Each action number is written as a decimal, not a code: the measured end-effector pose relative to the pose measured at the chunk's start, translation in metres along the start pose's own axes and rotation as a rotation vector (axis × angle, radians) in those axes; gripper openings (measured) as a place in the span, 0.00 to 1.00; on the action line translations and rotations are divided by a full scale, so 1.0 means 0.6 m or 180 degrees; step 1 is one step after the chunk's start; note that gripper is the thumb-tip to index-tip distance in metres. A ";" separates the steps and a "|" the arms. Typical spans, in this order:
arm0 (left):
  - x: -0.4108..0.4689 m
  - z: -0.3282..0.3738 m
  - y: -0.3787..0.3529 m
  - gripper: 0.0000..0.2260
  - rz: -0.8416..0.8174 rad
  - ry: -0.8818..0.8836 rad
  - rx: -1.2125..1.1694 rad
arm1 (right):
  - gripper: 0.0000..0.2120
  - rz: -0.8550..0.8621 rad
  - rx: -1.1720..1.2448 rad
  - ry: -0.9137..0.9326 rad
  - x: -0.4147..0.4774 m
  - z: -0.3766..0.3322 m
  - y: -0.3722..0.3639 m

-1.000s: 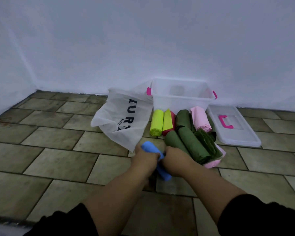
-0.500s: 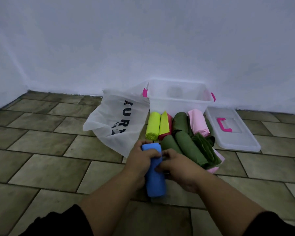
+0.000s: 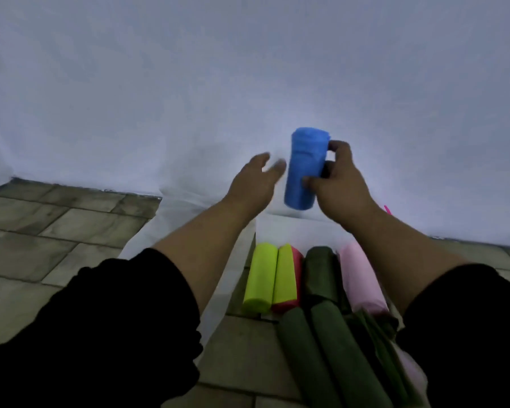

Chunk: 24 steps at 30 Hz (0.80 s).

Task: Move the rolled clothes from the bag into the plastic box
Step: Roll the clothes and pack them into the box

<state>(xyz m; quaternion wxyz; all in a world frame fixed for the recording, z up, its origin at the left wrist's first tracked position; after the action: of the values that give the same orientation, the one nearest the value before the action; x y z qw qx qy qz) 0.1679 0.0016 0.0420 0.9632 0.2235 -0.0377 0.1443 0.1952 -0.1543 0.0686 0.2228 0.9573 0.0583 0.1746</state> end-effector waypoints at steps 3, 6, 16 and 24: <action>0.039 -0.059 -0.036 0.39 -0.0600 0.0484 0.1374 | 0.25 0.0113 -0.0360 -0.0692 0.075 0.053 -0.005; 0.055 -0.097 -0.058 0.47 -0.0964 0.0570 0.1515 | 0.22 -0.0771 -0.0614 -0.1737 0.090 0.122 -0.069; 0.070 -0.124 -0.069 0.51 -0.1133 0.0515 0.1823 | 0.08 -0.2173 -0.0983 -0.2117 0.088 0.169 -0.186; 0.070 -0.124 -0.072 0.50 -0.1137 0.0534 0.1819 | 0.16 -0.2523 -0.2734 -0.1117 0.096 0.153 -0.205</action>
<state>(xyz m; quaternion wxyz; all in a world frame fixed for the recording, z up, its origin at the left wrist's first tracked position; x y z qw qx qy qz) 0.2210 0.0085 -0.0372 0.8715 0.4746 0.1233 -0.0040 0.2781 -0.0710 -0.0458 0.6432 0.7019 0.2969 -0.0740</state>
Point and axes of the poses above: each hand's wrist, its own x-axis towards the middle knuckle, its own y-axis out of the back of the hand, z = x × y, the point moved 7 cm from there along x, towards the middle knuckle, and after that the axes turned 3 degrees about x, right-handed, at the moved point
